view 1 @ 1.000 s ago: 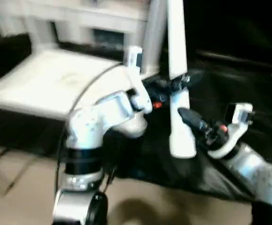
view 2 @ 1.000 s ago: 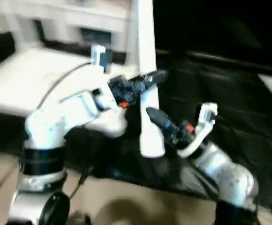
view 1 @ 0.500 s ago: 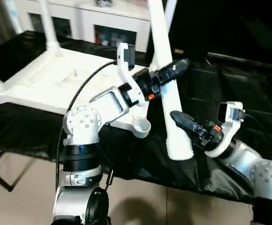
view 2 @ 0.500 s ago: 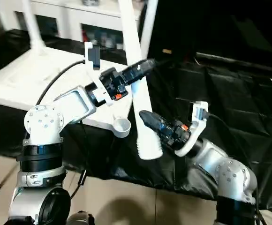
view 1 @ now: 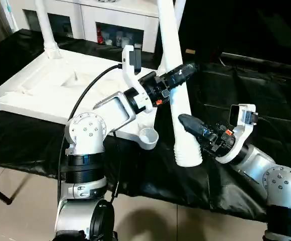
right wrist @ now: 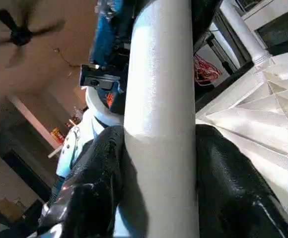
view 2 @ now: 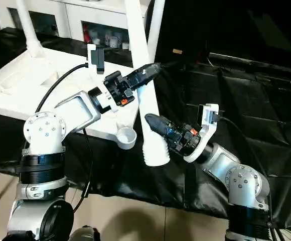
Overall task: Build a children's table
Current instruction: Pick table leg
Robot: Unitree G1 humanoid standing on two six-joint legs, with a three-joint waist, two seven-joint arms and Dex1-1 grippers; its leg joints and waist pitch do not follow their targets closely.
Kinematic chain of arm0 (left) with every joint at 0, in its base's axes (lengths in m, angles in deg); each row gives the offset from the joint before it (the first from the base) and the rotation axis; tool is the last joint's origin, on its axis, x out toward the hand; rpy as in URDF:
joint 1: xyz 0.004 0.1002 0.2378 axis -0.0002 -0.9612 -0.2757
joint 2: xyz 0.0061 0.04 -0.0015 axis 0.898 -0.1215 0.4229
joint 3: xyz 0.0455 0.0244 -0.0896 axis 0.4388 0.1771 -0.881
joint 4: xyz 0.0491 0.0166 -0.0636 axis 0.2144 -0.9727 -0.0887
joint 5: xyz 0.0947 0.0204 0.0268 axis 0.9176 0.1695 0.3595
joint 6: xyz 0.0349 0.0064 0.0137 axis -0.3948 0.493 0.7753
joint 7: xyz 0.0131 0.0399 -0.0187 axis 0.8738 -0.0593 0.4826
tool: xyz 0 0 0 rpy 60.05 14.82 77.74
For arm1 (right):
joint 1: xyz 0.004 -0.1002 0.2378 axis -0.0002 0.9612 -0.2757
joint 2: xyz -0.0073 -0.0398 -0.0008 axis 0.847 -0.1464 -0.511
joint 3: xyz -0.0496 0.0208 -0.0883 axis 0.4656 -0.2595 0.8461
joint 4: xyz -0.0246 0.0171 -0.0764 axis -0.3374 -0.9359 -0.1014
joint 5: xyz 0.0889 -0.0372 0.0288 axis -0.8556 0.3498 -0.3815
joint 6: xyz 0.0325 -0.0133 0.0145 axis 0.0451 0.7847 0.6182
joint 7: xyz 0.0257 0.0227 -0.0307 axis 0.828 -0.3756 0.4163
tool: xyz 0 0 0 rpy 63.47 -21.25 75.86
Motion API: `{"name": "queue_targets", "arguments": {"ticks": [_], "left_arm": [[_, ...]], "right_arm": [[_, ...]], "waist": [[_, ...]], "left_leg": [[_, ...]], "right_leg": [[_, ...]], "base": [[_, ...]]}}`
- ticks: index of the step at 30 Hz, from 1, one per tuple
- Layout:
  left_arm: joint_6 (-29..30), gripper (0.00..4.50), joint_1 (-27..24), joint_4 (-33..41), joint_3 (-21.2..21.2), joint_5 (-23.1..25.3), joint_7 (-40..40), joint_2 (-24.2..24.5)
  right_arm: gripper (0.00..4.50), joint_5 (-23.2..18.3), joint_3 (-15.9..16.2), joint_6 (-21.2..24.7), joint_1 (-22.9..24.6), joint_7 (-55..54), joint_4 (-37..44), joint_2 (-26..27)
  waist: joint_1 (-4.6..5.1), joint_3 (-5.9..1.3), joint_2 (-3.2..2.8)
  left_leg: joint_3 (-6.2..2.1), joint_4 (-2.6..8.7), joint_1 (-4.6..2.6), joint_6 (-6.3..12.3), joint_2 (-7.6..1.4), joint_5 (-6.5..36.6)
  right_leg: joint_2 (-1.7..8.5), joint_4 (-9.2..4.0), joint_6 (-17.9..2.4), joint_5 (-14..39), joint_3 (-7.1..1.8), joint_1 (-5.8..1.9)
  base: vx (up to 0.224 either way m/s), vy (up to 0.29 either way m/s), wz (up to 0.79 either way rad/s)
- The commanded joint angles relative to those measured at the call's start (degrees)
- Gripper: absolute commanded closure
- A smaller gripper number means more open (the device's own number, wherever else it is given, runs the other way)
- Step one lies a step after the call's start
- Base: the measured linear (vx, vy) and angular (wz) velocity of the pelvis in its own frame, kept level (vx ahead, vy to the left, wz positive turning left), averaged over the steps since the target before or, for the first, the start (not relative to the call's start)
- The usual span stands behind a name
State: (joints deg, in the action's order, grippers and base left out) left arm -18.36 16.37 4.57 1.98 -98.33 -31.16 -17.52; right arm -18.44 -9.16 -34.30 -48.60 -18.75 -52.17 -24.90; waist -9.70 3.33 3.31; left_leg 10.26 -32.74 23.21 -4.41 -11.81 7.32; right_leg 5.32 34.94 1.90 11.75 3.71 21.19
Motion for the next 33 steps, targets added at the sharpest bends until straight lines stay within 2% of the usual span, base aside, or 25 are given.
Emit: {"name": "queue_targets", "arguments": {"ticks": [1,4,5,6,7,8,9,10,11,12,15,17,19,21,22,23,24,25,27,28,29,31,33], "left_arm": [[-0.4,2.45,1.0,1.2,1.7,-0.3,0.0,-0.5],[-1.1,2.59,1.0,1.2,2.5,0.7,0.3,-0.3],[-1.8,2.62,1.0,1.2,3.4,1.9,0.3,0.3],[-2.9,2.64,0.9,1.3,4.9,4.0,0.4,1.1],[-3.9,2.64,0.9,1.3,6.2,5.9,0.6,1.7],[-6.1,2.65,1.1,1.0,8.3,9.4,1.4,2.7],[-7.1,2.65,1.3,0.8,9.1,10.7,1.8,3.0],[-8.4,2.66,1.7,0.4,10.2,12.6,2.4,3.4],[-8.9,2.66,1.9,0.3,10.6,13.4,2.7,3.6],[-9.5,2.66,2.1,0.2,11.1,14.3,3.2,3.7],[-11.3,2.66,2.3,0.6,13.5,16.8,3.7,4.3],[-12.1,2.66,2.3,1.0,14.5,18.1,4.3,4.5],[-12.4,2.66,2.4,1.1,14.9,18.5,4.4,4.7],[-13.6,2.66,2.4,1.0,15.7,20.4,4.5,5.0],[-13.6,2.66,2.4,1.0,15.7,20.4,4.5,5.0],[-13.9,2.66,2.5,1.0,16.0,20.8,4.3,5.1],[-14.3,2.66,2.5,0.9,16.3,21.3,4.3,5.2],[-14.5,2.66,2.5,0.8,16.4,21.6,4.2,5.3],[-15.0,2.66,2.5,0.6,16.6,22.1,4.4,5.5],[-15.2,2.66,2.5,0.6,16.7,22.4,4.5,5.5],[-15.3,2.66,2.5,0.5,16.8,22.6,4.6,5.6],[-15.8,2.66,2.4,0.2,17.4,23.6,4.6,6.1],[-16.3,2.66,2.4,0.0,17.5,24.2,4.9,6.2]], "right_arm": [[2.65,1.1,0.0,-0.5,-0.4,-1.8,-0.2,-1.2],[2.65,2.2,0.8,-1.1,-0.4,-2.0,0.4,-2.1],[2.65,3.9,1.6,-2.1,-0.6,-2.5,0.6,-2.6],[2.09,5.4,2.2,-2.8,-1.1,-3.3,0.4,-3.0],[1.96,6.5,2.8,-3.1,-1.8,-4.3,0.6,-3.2],[1.96,8.4,3.8,-3.7,-3.3,-6.4,0.8,-3.4],[1.90,9.0,4.2,-3.9,-4.0,-7.4,0.9,-3.3],[1.76,11.4,5.8,-5.0,-5.2,-9.6,1.6,-3.3],[1.76,12.7,6.5,-5.5,-5.6,-10.6,1.7,-3.2],[1.53,14.3,7.4,-6.1,-6.2,-12.0,1.6,-3.2],[1.44,18.5,10.2,-7.2,-8.6,-17.3,0.5,-2.0],[1.44,21.5,12.0,-7.2,-10.3,-21.0,-0.6,-0.6],[1.44,22.4,12.8,-7.1,-10.8,-21.7,-0.9,-0.3],[1.44,24.1,14.8,-6.8,-11.5,-23.2,-1.6,0.4],[1.44,24.1,14.8,-6.8,-11.5,-23.2,-1.6,0.4],[1.71,24.5,15.3,-6.8,-11.7,-23.5,-1.7,0.6],[1.77,24.6,15.4,-6.9,-11.9,-24.1,-2.0,1.0],[1.77,24.5,15.4,-6.8,-12.1,-24.5,-2.2,1.4],[1.97,24.3,15.3,-6.5,-12.3,-24.7,-2.1,1.8],[1.97,24.2,15.4,-6.4,-12.4,-24.6,-1.9,1.8],[2.21,24.2,15.5,-6.3,-12.5,-24.6,-1.8,1.8],[2.24,24.2,15.5,-6.2,-12.7,-24.4,-1.8,1.8],[2.50,23.5,15.0,-6.1,-12.8,-24.1,-1.9,2.1]], "waist": [[0.05,-4.44,-0.05],[0.08,-4.28,-0.03],[0.06,-4.25,-0.02],[0.13,-4.21,-0.35],[0.19,-4.18,-0.19],[0.36,-4.14,-0.59],[0.42,-4.12,-0.43],[0.62,-4.20,-0.32],[0.65,-4.20,-0.36],[0.91,-4.21,-0.34],[1.38,-4.24,-0.34],[1.59,-4.31,-0.44],[1.57,-4.42,-0.58],[1.68,-4.46,-0.49],[1.71,-4.45,-0.53],[1.74,-4.47,-0.52],[1.77,-4.50,-0.51],[1.74,-4.49,-0.16],[1.78,-4.46,-0.27],[1.77,-4.40,0.01],[1.74,-4.39,-0.01],[1.79,-4.34,-0.12],[1.73,-4.35,-0.25]], "left_leg": [[-0.27,3.50,-1.86,-2.05,-1.24,9.6],[-0.26,3.65,-2.00,-2.43,-1.31,11.4],[-0.28,3.70,-2.01,-2.58,-1.33,11.7],[-0.36,3.78,-2.08,-3.07,-1.39,12.6],[-0.40,3.90,-2.04,-3.40,-1.33,13.2],[-0.62,4.07,-2.18,-3.99,-1.52,13.6],[-0.62,4.11,-2.16,-4.35,-1.47,13.8],[-0.58,4.10,-2.28,-4.82,-1.46,14.2],[-0.60,4.08,-2.27,-4.96,-1.48,14.2],[-0.56,4.03,-2.15,-5.09,-1.40,14.1],[-0.54,3.95,-2.09,-4.92,-1.31,13.4],[-0.51,3.92,-2.09,-4.94,-1.29,13.1],[-0.39,3.72,-2.28,-4.65,-1.32,12.3],[-0.41,3.73,-2.01,-4.47,-1.23,11.4],[-0.39,3.73,-2.04,-4.47,-1.23,11.3],[-0.41,3.71,-2.02,-4.43,-1.23,11.1],[-0.34,3.63,-2.05,-4.33,-1.19,11.0],[-0.29,3.61,-2.00,-3.93,-1.17,10.8],[-0.27,3.59,-1.97,-3.64,-1.18,10.9],[-0.21,3.60,-2.04,-3.57,-1.22,11.1],[-0.19,3.58,-2.08,-3.54,-1.24,11.1],[-0.22,3.65,-2.08,-3.57,-1.26,11.6],[-0.20,3.65,-2.21,-3.78,-1.32,12.2]], "right_leg": [[2.74,-3.75,-8.5,3.7,-1.74,-1.82],[2.78,-4.06,-8.2,6.4,-1.79,-1.77],[2.79,-4.12,-8.0,7.1,-1.78,-1.78],[2.79,-4.35,-7.2,8.2,-1.84,-1.68],[2.78,-4.46,-6.5,9.4,-1.85,-1.75],[2.84,-4.57,-5.6,10.6,-1.88,-1.49],[2.77,-4.70,-4.9,11.0,-1.88,-1.50],[2.84,-4.59,-4.5,11.6,-1.90,-1.51],[2.88,-4.60,-4.5,11.7,-1.93,-1.40],[2.87,-4.53,-4.7,11.6,-1.92,-1.42],[2.69,-4.24,-5.6,9.7,-1.90,-1.30],[2.62,-4.05,-6.1,8.8,-1.88,-1.34],[2.59,-3.85,-6.7,6.6,-1.95,-1.29],[2.46,-3.65,-6.7,4.9,-1.91,-1.54],[2.46,-3.63,-6.7,4.6,-1.92,-1.49],[2.48,-3.59,-6.7,4.2,-1.92,-1.56],[2.46,-3.49,-6.9,3.4,-1.95,-1.56],[2.50,-3.44,-7.1,3.4,-1.94,-1.60],[2.52,-3.49,-7.1,3.9,-1.97,-1.57],[2.48,-3.58,-7.0,4.3,-1.99,-1.52],[2.50,-3.52,-7.0,4.6,-2.00,-1.50],[2.50,-3.65,-6.6,5.7,-2.03,-1.44],[2.55,-3.72,-6.4,6.4,-2.07,-1.30]], "base": [[0.000,0.000,0.00],[0.000,0.000,0.00],[0.000,0.000,0.00],[0.000,0.000,0.00],[0.000,0.000,0.00],[0.000,0.000,0.00],[0.000,0.000,0.00],[0.000,0.000,0.00],[0.000,0.000,0.00],[0.000,0.000,0.00],[0.000,0.000,0.00],[0.000,0.000,0.00],[0.000,0.000,0.00],[0.000,0.000,0.00],[0.000,0.000,0.00],[0.000,0.000,0.00],[0.000,0.000,0.00],[0.000,0.000,0.00],[0.000,0.000,0.00],[0.000,0.000,0.00],[0.000,0.000,0.00],[0.000,0.000,0.00],[0.000,0.000,0.00]]}}
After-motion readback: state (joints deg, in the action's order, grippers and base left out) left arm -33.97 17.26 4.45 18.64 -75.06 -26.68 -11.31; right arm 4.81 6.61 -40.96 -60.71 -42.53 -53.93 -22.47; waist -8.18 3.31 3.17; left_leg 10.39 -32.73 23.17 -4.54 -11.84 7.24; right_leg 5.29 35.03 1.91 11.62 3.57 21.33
